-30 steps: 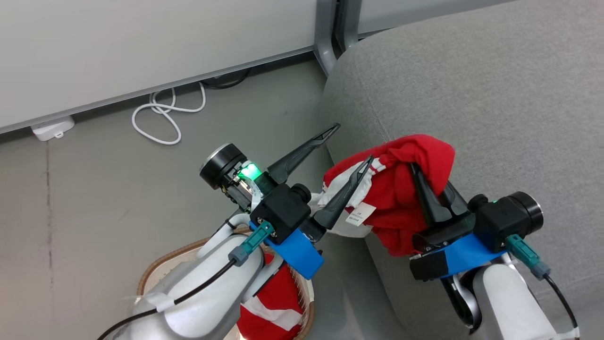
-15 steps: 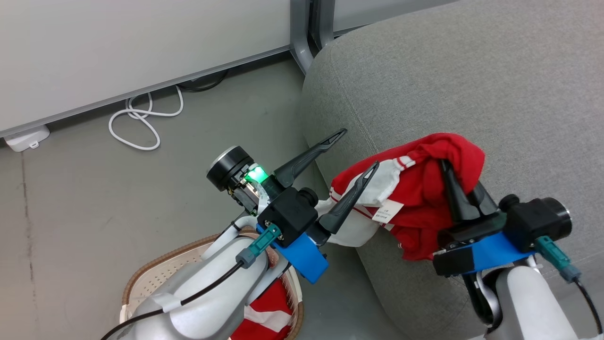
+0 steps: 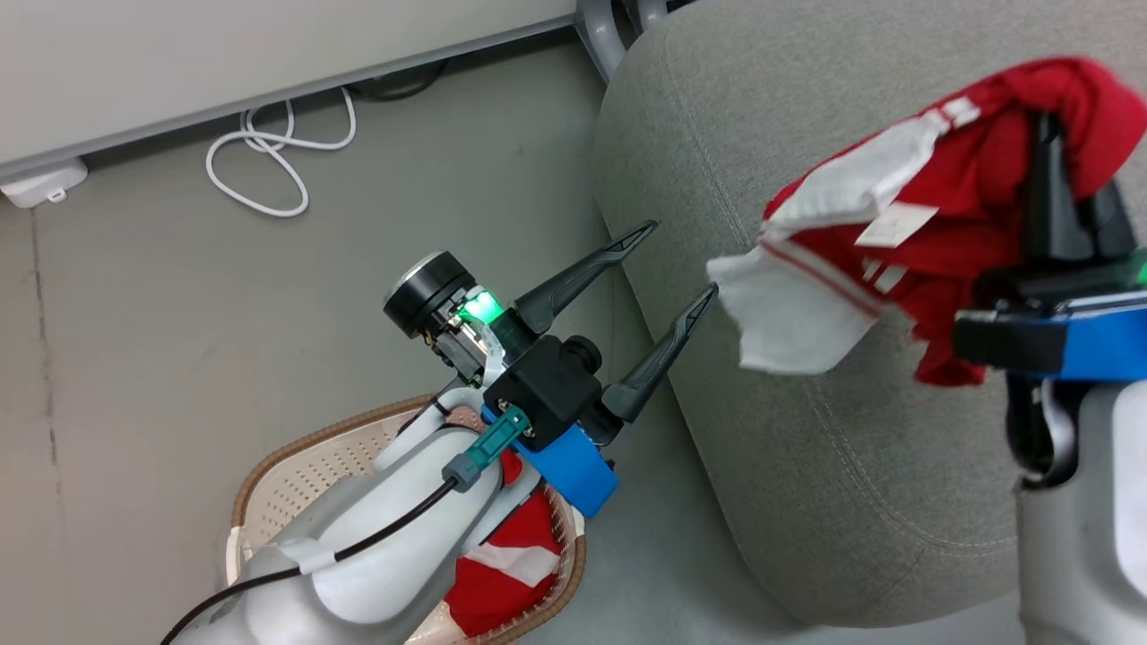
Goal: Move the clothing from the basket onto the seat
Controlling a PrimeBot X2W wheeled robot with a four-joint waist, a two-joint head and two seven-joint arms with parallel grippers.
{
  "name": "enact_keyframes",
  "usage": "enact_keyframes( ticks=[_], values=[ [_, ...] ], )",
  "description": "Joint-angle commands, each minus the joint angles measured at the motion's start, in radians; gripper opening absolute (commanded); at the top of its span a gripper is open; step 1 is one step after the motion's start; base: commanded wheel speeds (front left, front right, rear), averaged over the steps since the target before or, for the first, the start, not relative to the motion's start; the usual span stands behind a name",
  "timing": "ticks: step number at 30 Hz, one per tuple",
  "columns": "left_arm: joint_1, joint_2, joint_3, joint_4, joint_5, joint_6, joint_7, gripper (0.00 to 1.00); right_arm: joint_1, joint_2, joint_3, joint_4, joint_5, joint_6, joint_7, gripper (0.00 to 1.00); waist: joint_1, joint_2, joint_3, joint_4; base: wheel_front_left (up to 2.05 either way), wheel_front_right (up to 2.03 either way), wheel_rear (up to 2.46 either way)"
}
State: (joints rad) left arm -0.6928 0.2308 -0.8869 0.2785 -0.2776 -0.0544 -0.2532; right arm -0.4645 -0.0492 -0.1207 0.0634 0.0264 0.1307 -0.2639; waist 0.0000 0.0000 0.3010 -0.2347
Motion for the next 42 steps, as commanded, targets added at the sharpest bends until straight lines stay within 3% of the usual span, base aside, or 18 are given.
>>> enact_keyframes(
  ticks=[1, 9, 20, 28, 42],
  values=[
    [-0.021, 0.005, -0.001, -0.005, 0.007, -0.006, 0.004, 1.00, -0.054, -0.002, -0.024, -0.019, -0.020, 0.000, -0.001, 0.00, 0.0000, 0.0000, 0.034, 0.020, 0.00, 0.00, 0.00],
    [-0.065, 0.016, -0.008, -0.016, 0.021, -0.012, 0.013, 1.00, -0.269, -0.064, -0.132, -0.075, -0.036, 0.000, -0.001, 0.00, 0.0000, 0.0000, 0.146, 0.054, 0.00, 0.00, 0.00],
    [-0.130, 0.021, -0.019, -0.024, 0.040, -0.019, 0.015, 1.00, -0.524, -0.224, -0.254, -0.044, -0.038, 0.000, -0.001, 0.00, 0.0000, 0.0000, 0.290, 0.096, 0.00, 0.00, 0.00],
    [-0.154, 0.033, -0.023, -0.024, 0.049, -0.017, 0.015, 1.00, -0.577, -0.283, -0.284, 0.103, -0.055, 0.000, -0.001, 0.00, 0.0000, 0.0000, 0.355, 0.108, 0.00, 0.00, 0.00],
    [-0.168, 0.032, -0.033, -0.019, 0.042, -0.010, 0.006, 1.00, -0.533, -0.286, -0.321, 0.493, -0.099, 0.000, -0.001, 0.00, 0.0000, 0.0000, 0.374, 0.121, 0.00, 0.00, 0.00]
  ],
)
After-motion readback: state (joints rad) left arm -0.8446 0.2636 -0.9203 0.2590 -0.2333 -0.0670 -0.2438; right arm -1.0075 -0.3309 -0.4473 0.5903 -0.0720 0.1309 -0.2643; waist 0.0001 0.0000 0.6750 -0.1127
